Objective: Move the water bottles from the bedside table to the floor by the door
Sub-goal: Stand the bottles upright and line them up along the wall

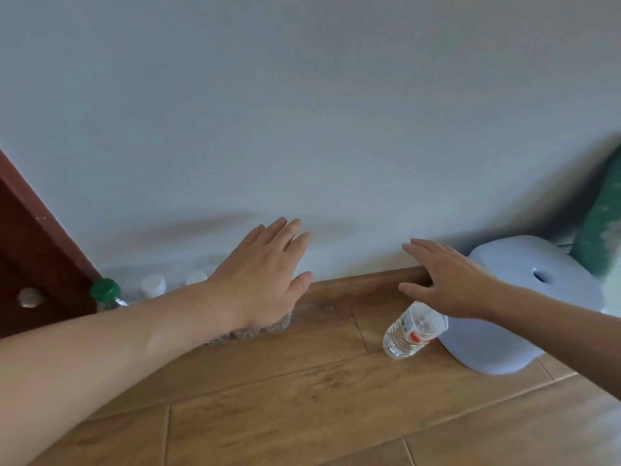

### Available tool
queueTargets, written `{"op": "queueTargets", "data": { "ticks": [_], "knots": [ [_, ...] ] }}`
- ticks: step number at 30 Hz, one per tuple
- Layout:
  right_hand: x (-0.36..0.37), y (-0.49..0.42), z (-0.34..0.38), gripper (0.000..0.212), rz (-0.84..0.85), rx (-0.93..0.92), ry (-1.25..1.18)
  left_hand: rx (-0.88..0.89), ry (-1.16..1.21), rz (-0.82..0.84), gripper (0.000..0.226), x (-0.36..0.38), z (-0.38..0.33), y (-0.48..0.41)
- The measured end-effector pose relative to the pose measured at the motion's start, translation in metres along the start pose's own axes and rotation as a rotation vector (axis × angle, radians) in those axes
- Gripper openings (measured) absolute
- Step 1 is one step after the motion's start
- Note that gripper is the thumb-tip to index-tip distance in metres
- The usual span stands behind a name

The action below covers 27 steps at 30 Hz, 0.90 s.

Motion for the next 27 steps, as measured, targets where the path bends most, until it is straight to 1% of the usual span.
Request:
{"op": "queueTargets", "data": {
  "ticks": [6, 11, 16, 21, 27],
  "knots": [
    [0.014, 0.014, -0.026, 0.078, 0.084, -0.052, 0.018, 0.001, -0.031, 0.068, 0.064, 0.01, -0.03, -0.012],
    [0.028, 0.024, -0.04, 0.066, 0.115, -0.116, 0.011, -0.019, -0.029, 0.081, 0.062, 0.013, -0.049, -0.019],
    [0.039, 0.03, -0.045, 0.057, 0.124, -0.19, 0.005, -0.034, -0.05, 0.097, 0.074, 0.017, -0.062, -0.022],
    [0.047, 0.025, -0.055, 0.045, 0.122, -0.205, -0.002, -0.06, -0.062, 0.116, 0.067, 0.022, -0.069, -0.023],
    [0.053, 0.017, -0.062, 0.036, 0.099, -0.202, -0.031, -0.088, -0.058, 0.148, 0.061, 0.029, -0.07, -0.022]
  ]
}}
Point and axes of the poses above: each hand's wrist, its own y-axis away from the middle knuckle, its own x-axis out of the palm, z = x × y, the point moved 8 cm from there along -y, towards the middle knuckle, and after that the axes turned 2 degrees about -x, right-handed, at the moved point
